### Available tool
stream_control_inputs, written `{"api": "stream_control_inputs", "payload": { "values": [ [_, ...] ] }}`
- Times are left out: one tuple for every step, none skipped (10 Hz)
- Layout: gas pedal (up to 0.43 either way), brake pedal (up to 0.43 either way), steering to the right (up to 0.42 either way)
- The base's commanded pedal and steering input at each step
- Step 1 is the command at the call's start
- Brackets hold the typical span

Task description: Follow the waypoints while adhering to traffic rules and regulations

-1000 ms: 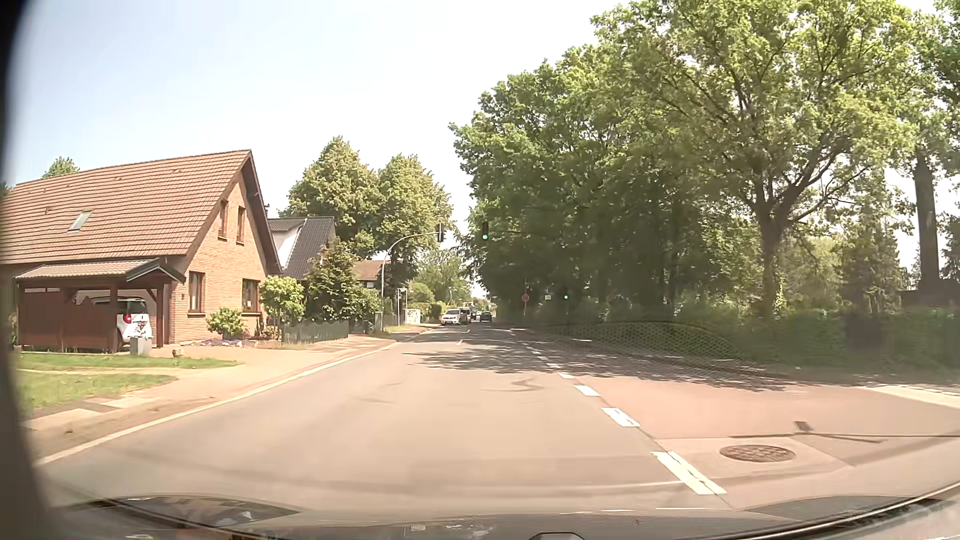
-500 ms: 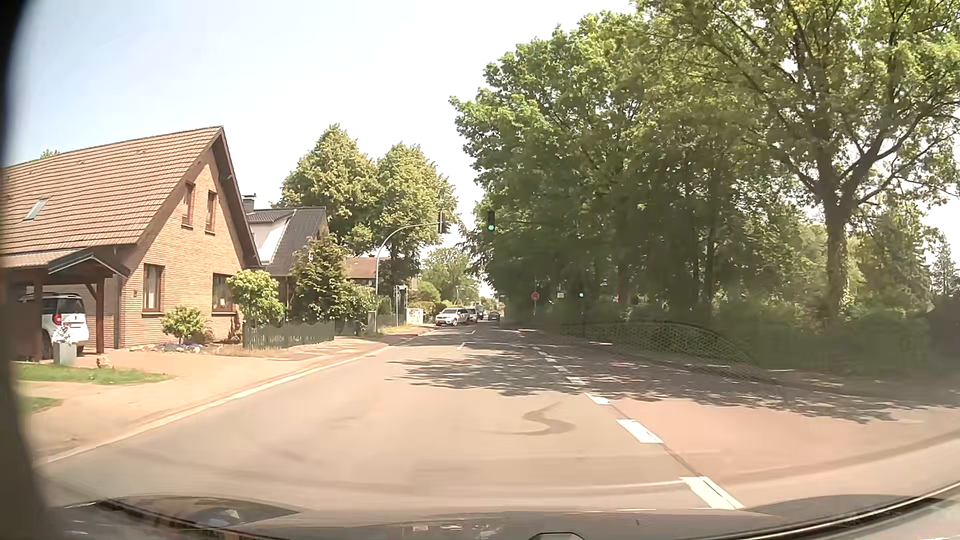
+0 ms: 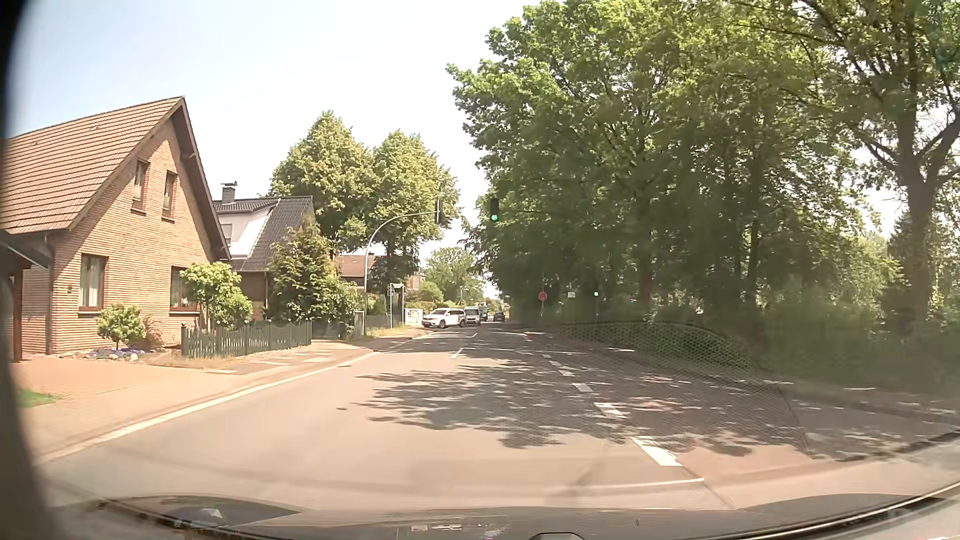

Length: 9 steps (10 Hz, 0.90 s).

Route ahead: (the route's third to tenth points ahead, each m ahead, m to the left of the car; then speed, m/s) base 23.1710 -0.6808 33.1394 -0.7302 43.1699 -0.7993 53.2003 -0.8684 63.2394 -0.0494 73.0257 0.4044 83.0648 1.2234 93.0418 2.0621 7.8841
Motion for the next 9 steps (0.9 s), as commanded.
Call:
{"api": "stream_control_inputs", "payload": {
  "values": [
    [0.169, 0.000, -0.009],
    [0.169, 0.000, -0.009],
    [0.177, 0.000, -0.008],
    [0.177, 0.000, -0.008],
    [0.177, 0.000, -0.008],
    [0.157, 0.000, -0.007],
    [0.157, 0.000, -0.005],
    [0.150, 0.000, -0.005],
    [0.150, 0.000, -0.005]
  ]
}}
